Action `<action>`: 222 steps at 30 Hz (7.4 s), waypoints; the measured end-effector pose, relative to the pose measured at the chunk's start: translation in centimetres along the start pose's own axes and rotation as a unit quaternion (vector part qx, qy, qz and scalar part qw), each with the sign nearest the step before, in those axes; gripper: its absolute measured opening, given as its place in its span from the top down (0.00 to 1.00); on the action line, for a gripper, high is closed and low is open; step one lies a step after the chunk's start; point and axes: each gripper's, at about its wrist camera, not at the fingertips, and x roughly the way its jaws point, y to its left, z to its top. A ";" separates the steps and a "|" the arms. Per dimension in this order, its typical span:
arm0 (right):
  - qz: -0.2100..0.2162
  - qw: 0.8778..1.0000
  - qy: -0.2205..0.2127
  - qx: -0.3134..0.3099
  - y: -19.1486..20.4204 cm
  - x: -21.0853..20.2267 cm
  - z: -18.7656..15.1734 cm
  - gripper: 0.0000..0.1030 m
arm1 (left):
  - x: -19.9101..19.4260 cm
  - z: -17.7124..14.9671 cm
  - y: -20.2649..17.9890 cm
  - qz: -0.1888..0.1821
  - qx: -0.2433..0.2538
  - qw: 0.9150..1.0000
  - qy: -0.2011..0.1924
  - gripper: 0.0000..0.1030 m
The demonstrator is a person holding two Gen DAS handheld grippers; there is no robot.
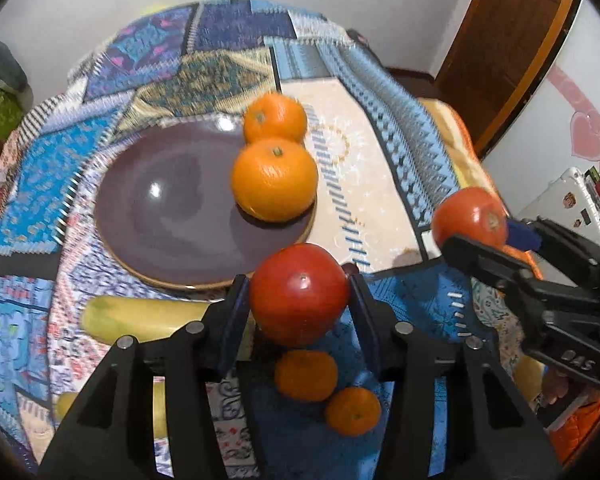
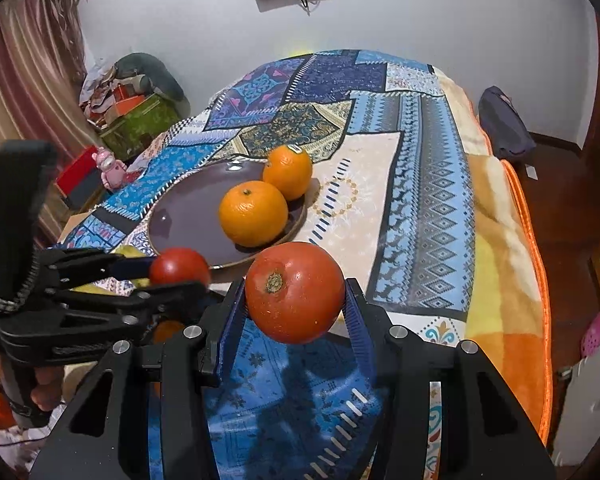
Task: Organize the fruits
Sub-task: 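Grasp the second tomato with the left gripper while the right gripper lifts its tomato, then carry both tomatoes to the plate and open the right gripper on it, then lower the left gripper's tomato onto the plate and open it, then grasp a yellow-green corn cob with the left gripper while the right gripper approaches the other cob, then grasp the other corn cob with the right gripper while the left gripper lifts its cob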
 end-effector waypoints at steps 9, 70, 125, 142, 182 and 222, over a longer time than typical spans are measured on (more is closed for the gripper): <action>0.007 0.999 -0.015 -0.028 3.0 0.3 2.0 0.57 | -4.9 0.7 2.6 0.004 -0.013 0.999 -0.047 0.52; 0.017 0.997 0.003 -0.081 7.5 8.8 7.9 0.53 | 1.8 3.6 11.6 -0.010 -0.027 0.999 -0.016 0.52; 0.009 0.999 -0.001 -0.038 6.8 2.7 2.9 0.52 | -4.3 0.1 10.7 0.024 -0.030 0.999 -0.020 0.38; 0.027 0.998 0.043 -0.030 7.8 3.0 -1.7 0.50 | -5.3 -8.8 11.6 0.107 -0.112 0.988 -0.007 0.15; 0.006 0.983 0.046 -0.178 14.8 7.0 -3.3 0.48 | -4.3 -8.3 13.4 0.033 -0.186 0.982 0.006 0.26; 0.059 0.974 0.106 -0.190 15.1 9.8 0.3 0.47 | -3.8 -7.0 15.1 0.039 -0.141 0.989 0.013 0.39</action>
